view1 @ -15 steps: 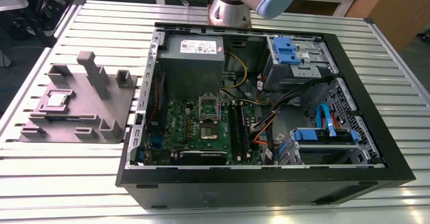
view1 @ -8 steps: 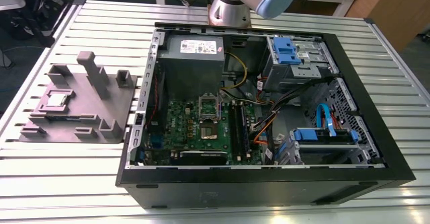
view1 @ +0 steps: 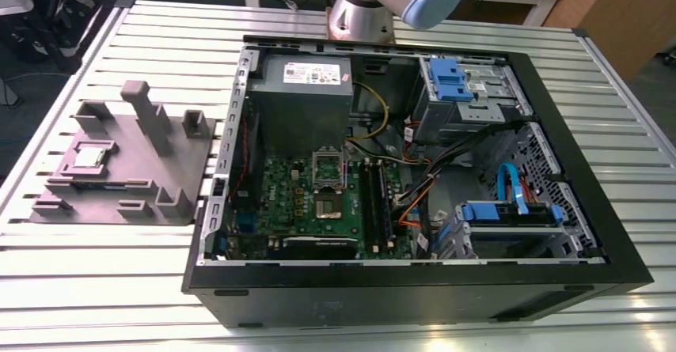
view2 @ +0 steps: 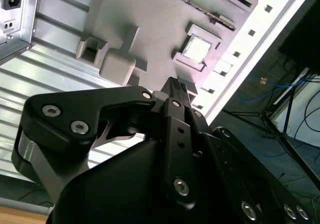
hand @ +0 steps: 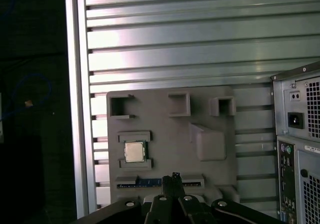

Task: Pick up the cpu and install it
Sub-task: 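Reach for the cpu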

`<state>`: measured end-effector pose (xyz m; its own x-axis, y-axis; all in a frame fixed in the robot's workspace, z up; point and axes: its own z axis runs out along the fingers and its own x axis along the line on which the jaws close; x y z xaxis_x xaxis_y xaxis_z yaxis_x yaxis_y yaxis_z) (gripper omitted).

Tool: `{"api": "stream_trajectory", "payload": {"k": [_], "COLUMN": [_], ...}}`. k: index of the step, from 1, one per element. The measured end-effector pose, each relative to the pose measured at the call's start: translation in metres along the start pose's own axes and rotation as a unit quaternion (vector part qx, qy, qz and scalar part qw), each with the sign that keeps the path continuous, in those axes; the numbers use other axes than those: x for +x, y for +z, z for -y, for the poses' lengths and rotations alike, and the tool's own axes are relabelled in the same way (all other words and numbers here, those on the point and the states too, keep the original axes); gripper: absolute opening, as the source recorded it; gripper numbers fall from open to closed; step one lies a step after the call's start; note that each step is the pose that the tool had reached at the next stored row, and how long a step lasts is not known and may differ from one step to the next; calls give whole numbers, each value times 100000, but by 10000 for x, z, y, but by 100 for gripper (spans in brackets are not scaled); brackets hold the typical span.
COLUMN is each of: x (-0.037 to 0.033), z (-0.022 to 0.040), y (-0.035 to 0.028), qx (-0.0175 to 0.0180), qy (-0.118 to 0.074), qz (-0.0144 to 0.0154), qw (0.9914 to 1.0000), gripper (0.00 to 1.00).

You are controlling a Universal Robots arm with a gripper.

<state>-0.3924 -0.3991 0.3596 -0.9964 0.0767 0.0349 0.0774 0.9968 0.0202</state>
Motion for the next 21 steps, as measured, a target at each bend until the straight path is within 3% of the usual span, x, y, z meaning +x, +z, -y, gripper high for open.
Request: {"api": "stream_trajectory", "payload": {"k": [21], "x": [69], "z": [5], "y": [3], "qx": [0], "qy": [1], "qz": [2], "qw": [100000], "gripper": [10]}}
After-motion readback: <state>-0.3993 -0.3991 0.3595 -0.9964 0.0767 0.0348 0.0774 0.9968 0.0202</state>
